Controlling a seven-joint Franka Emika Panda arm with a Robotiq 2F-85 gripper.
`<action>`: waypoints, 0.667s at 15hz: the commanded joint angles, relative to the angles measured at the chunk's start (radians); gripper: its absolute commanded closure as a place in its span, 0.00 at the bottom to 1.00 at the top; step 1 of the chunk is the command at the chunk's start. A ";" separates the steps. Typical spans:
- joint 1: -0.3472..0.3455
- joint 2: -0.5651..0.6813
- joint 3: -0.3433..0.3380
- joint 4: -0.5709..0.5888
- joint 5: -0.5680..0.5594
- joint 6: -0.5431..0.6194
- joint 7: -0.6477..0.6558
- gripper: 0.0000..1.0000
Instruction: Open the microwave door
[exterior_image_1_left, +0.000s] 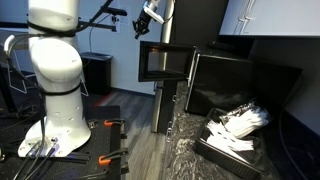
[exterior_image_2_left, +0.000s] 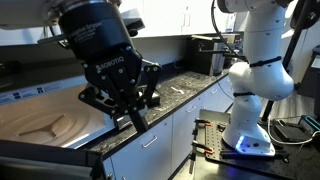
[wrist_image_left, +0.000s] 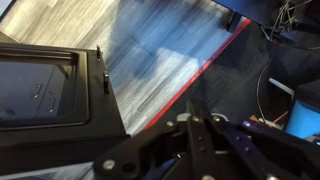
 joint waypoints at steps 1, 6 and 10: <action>-0.017 0.005 0.020 0.007 -0.004 -0.004 0.004 0.99; -0.023 -0.032 0.019 -0.031 0.007 0.010 0.030 1.00; -0.018 -0.145 0.025 -0.143 0.044 0.055 0.176 1.00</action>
